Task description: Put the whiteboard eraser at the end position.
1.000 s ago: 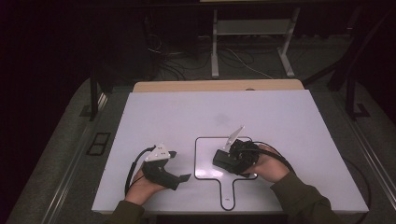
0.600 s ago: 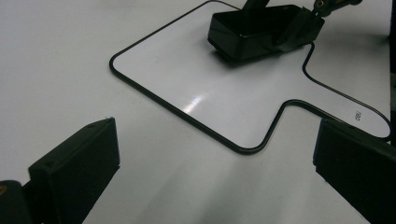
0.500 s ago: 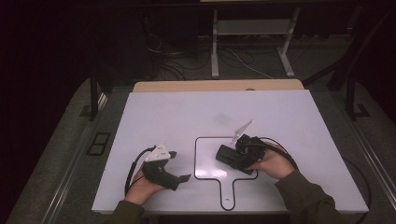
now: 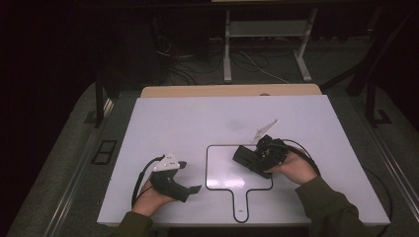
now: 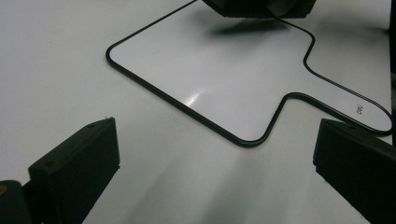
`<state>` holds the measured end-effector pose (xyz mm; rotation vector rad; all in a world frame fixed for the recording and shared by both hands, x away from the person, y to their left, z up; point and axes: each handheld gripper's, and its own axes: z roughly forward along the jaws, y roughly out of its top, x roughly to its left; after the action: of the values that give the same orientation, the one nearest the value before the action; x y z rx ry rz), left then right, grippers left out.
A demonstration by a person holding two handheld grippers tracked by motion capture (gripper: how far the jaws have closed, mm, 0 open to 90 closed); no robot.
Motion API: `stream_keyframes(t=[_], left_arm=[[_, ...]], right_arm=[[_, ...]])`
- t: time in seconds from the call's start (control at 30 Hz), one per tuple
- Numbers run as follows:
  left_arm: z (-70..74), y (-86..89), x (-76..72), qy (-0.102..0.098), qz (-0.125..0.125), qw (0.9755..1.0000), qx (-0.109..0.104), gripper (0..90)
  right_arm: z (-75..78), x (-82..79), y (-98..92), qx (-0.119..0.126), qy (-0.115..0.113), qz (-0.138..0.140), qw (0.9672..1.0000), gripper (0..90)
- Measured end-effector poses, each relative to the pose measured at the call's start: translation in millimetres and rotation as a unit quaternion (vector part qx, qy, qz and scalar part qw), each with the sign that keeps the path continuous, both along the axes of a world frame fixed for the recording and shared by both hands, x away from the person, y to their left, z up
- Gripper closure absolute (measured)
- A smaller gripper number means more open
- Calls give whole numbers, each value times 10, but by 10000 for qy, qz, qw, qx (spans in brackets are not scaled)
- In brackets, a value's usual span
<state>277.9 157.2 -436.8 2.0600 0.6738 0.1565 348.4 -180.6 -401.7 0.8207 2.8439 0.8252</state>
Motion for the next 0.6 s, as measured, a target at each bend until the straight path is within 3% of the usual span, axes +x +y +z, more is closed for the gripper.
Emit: stream_keyframes(t=[0.07,0.2,0.4,0.6], left_arm=[[-9,-2,-13,14,-18,10000,-2,0],[-18,-5,-15,1,-22,10000,25,0],[-11,13,-11,-14,-2,10000,-4,0],[-3,20,-13,-21,30,10000,-48,0]], right_arm=[[10,26,-14,87,77,-61,9999,385],[39,95,-33,72,14,-139,9999,385],[89,200,-68,275,56,-349,9990,385],[115,316,-120,330,4,-496,9982,384]])
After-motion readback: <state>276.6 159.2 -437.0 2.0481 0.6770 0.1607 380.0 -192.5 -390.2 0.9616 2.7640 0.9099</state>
